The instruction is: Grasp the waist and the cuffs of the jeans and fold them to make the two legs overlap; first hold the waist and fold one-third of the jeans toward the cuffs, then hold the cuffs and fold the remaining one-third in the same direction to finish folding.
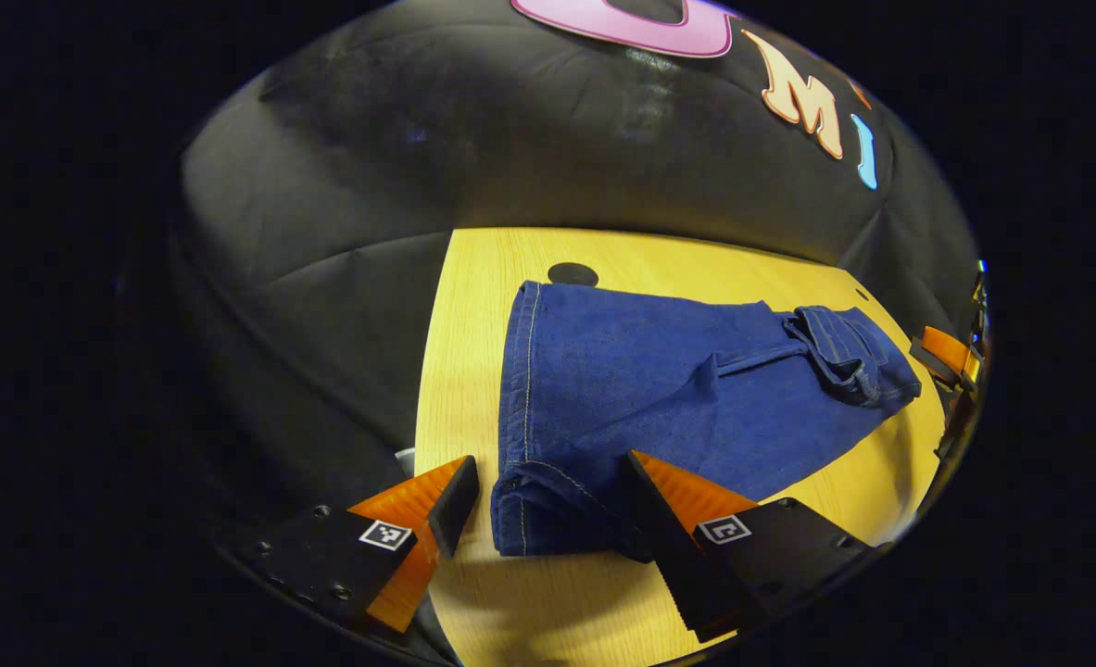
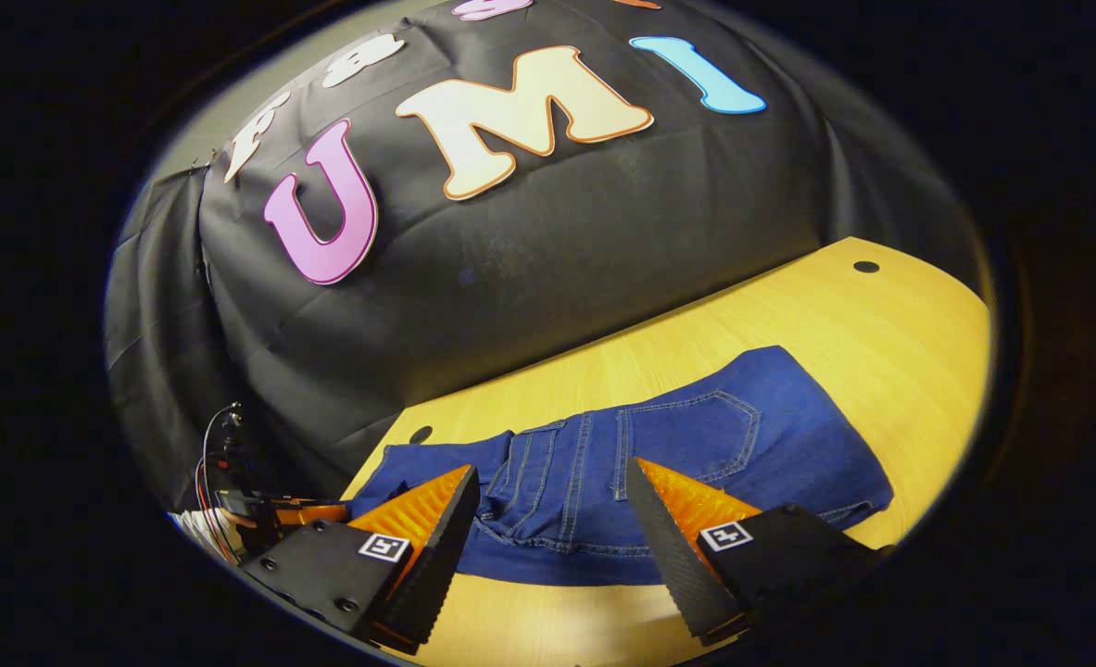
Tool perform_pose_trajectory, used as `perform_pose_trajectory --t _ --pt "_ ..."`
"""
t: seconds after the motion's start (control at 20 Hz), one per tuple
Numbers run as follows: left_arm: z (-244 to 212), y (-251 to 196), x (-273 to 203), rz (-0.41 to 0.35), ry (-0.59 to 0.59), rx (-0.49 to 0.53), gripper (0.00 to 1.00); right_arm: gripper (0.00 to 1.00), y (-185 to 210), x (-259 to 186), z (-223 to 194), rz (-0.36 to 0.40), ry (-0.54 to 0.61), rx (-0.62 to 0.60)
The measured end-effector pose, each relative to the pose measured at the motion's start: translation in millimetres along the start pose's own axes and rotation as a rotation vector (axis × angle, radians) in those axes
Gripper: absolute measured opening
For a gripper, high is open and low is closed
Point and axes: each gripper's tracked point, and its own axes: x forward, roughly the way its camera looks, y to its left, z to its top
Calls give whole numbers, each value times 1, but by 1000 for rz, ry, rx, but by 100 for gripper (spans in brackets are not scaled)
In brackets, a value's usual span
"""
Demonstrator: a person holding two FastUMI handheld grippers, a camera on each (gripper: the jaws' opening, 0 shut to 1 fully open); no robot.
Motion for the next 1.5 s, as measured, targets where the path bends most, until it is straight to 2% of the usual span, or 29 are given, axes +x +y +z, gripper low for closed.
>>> perform_pose_trajectory --t 0.15,0.2,0.25,0.35,0.4,0.45,0.5,0.6,0.65,0.7,0.8,1.0,1.5 --pt "-4 3 1 -9 44 46 95 98 -6 -5 -2 -16 10 -26" --pt "-5 5 2 -14 54 59 95 92 -7 -6 -4 -18 13 -32" --pt "-7 7 -1 -12 66 73 95 98 -8 -6 -5 -20 17 -39" --pt "-5 2 0 -6 64 56 93 98 -10 -7 -10 -22 29 -51" --pt "-4 0 1 7 63 47 76 98 -10 -7 -13 -19 37 -54" --pt "-6 -6 2 -14 60 36 69 98 -9 -7 -14 -15 43 -58" --pt "-4 -13 2 -34 54 17 51 98 -10 -9 -14 -12 44 -61" --pt "-2 -13 2 -13 62 16 14 98 -12 -10 -12 -9 41 -73" --pt "-3 -10 4 3 63 26 12 98 -15 -11 -10 -11 37 -79" --pt "-3 -8 2 22 75 35 2 98 -17 -13 -8 -10 35 -79" --pt "5 -5 -5 58 63 55 0 98 -23 -16 -3 -8 29 -83" --pt "35 -26 -25 71 -25 38 0 98 -37 -24 9 9 29 -93" --pt "104 -132 -68 1 -155 -1 0 98 -56 -53 46 77 5 -152"
